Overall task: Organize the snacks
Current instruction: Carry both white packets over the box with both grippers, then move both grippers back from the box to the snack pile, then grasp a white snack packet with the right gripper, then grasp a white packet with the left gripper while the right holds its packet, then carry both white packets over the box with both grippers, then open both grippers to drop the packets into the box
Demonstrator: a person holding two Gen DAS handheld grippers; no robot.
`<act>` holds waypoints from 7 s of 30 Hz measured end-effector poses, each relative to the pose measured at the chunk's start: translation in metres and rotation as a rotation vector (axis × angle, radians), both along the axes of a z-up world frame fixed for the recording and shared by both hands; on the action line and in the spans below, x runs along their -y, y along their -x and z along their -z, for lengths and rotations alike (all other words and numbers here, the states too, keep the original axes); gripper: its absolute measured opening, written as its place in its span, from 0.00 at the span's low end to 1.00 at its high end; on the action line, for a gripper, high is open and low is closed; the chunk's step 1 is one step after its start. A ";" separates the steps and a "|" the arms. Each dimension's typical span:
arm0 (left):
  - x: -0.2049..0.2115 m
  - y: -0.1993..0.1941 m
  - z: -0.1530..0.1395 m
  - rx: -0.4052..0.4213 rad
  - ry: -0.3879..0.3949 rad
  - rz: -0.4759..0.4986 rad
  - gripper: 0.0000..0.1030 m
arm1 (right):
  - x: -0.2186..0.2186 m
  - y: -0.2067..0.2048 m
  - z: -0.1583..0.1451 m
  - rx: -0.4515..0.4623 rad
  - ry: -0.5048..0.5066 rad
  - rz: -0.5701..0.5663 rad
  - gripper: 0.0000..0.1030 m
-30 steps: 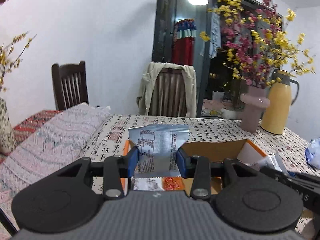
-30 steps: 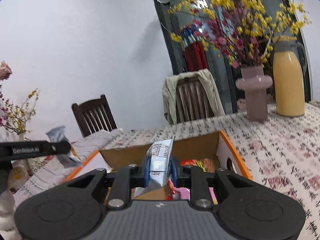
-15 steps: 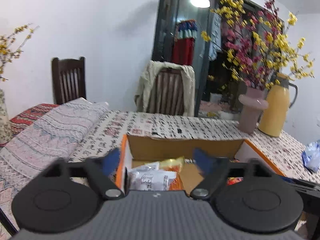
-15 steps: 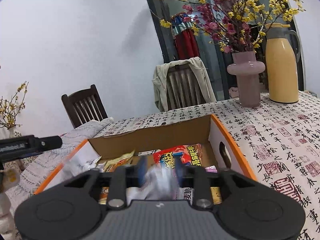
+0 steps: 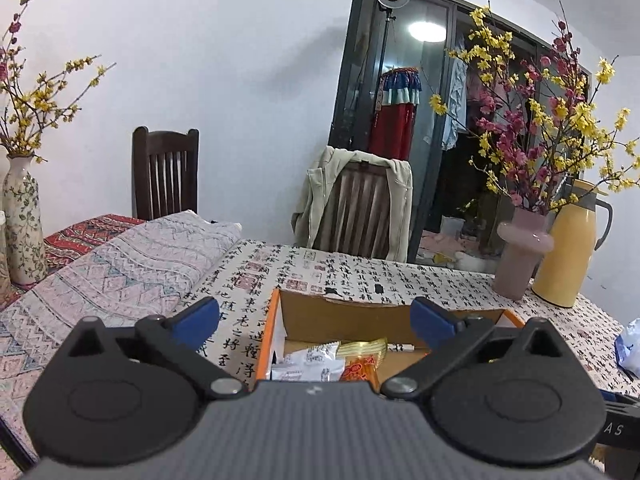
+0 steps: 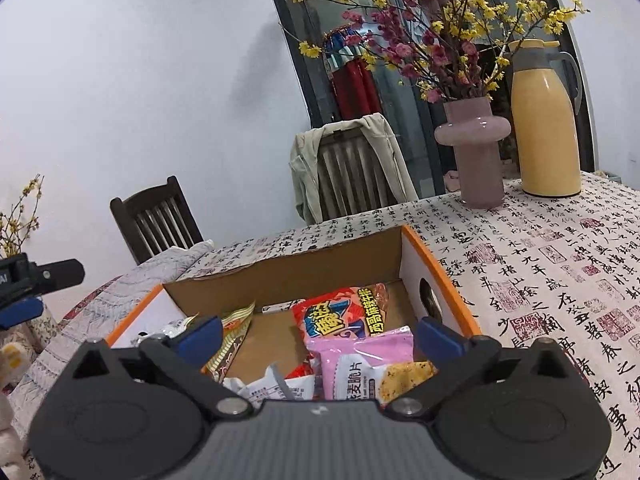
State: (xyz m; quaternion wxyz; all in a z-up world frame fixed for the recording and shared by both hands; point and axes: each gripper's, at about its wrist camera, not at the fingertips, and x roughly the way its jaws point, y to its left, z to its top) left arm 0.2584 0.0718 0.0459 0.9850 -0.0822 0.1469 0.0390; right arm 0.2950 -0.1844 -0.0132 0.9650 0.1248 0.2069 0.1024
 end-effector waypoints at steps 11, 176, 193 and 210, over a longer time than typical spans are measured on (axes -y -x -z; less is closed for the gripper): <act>-0.005 0.029 -0.025 0.026 -0.014 -0.020 1.00 | 0.001 0.007 -0.003 0.028 -0.003 0.000 1.00; 0.047 0.046 -0.030 -0.105 -0.145 0.064 0.45 | -0.006 0.063 -0.034 0.178 0.180 -0.065 0.09; 0.036 -0.038 -0.019 -0.118 -0.081 0.035 0.45 | -0.031 -0.011 -0.037 0.141 0.199 -0.076 0.09; 0.042 -0.041 0.017 -0.135 -0.101 0.077 0.50 | -0.032 -0.022 -0.008 0.078 0.230 -0.049 0.13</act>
